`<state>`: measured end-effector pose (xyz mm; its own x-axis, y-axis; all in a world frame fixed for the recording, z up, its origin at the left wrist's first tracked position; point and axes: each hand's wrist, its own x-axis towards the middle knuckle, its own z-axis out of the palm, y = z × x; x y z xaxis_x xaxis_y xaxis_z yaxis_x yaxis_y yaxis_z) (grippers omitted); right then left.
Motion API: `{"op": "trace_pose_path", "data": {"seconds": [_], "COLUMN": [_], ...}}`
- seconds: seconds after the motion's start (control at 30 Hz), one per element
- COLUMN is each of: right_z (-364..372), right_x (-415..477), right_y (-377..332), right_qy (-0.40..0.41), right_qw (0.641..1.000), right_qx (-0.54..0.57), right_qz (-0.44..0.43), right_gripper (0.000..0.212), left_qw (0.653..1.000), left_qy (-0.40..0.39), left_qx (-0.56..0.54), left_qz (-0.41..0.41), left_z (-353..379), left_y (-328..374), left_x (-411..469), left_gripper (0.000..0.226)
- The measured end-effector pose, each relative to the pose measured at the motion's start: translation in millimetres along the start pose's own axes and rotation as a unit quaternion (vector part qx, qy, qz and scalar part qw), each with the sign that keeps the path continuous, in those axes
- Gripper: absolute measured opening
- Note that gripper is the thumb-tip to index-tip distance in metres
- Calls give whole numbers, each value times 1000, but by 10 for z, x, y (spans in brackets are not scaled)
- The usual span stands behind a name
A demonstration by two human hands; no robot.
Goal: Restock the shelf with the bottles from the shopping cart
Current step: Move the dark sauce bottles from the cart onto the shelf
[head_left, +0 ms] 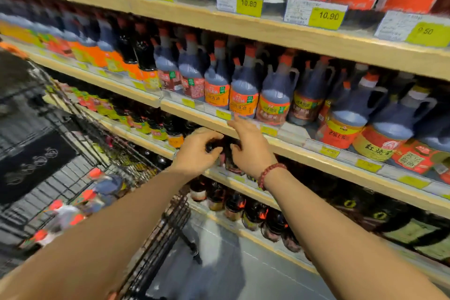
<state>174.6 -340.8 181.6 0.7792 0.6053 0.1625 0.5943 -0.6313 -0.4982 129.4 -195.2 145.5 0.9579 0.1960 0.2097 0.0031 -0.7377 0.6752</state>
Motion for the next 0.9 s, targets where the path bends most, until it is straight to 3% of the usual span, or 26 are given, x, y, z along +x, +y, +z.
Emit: {"op": "trace_pose_path", "data": {"seconds": [0.23, 0.43, 0.53, 0.63, 0.77, 0.9], "right_z": [675, 1308, 1662, 1999, 2397, 2776], "right_x": [370, 726, 788, 792, 831, 919], "right_y": [-740, -1340, -1568, -1723, -1842, -1845], "right_qy": [-91, -213, -228, -264, -312, -345], "right_qw": [994, 972, 967, 957, 941, 930], "right_qx": [35, -7, 12, 53, 48, 41], "right_qz": [-49, -102, -110, -110, -124, -123], "right_gripper": [55, 54, 53, 50, 48, 47], "left_qw": [983, 955, 937, 919, 892, 879], "left_qy": [42, 58, 97, 118, 161, 175], "left_qx": [101, 113, 87, 55, -5, -21], "left_qz": [-149, -267, -323, -373, -422, -442], "left_z": [-841, -1349, -1431, -1443, -1357, -1245], "left_y": [-913, -1753, -2060, -2323, -2528, -2664], "left_x": [-566, -1218, -1518, -1769, -1942, -1954], "left_gripper": [29, 13, 23, 5, 20, 18]}}
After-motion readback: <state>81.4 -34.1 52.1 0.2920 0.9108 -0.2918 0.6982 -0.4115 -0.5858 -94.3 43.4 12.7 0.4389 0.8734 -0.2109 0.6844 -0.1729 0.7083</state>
